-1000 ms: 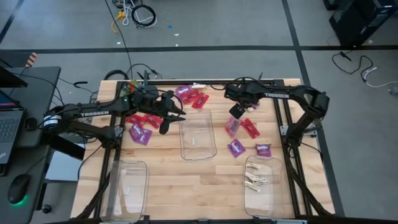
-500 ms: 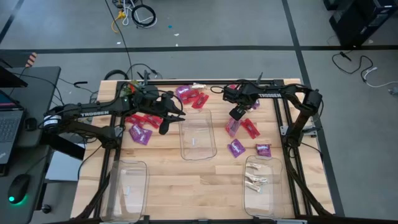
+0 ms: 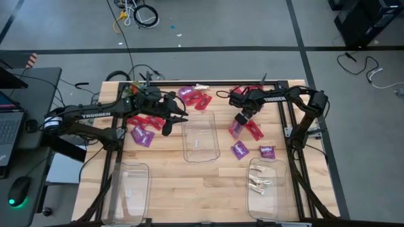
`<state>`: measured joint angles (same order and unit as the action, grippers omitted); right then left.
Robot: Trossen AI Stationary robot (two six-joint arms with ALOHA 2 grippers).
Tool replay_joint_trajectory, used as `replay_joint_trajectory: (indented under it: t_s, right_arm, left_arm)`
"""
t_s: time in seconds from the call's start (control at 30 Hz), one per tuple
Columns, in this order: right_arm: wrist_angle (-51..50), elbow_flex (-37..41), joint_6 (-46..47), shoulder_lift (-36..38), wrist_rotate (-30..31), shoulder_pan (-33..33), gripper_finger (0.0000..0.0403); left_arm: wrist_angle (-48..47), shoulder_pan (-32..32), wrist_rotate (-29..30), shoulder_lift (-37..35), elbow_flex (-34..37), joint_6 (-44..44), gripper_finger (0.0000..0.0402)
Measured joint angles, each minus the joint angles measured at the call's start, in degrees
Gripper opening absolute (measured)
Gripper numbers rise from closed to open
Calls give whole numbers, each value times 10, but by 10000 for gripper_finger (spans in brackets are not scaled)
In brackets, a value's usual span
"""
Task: Sort candy
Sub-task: Put the white chocolate bar into the right transparent bin
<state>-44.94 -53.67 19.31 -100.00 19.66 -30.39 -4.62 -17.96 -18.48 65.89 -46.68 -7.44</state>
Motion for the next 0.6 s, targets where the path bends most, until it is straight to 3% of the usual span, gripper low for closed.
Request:
replay_joint_trajectory:
  t_s: [0.2, 0.4, 0.6]
  right_arm:
    - [-6, 1, -11, 25, 3, 13, 14]
    - [-71, -27, 9, 83, -17, 49, 9]
    - [-152, -56, 66, 172, -57, 145, 9]
  left_arm:
    - [0, 0, 2, 0, 0, 0, 117]
    - [1, 0, 21, 0, 0, -11, 117]
    - [0, 0, 21, 0, 0, -11, 117]
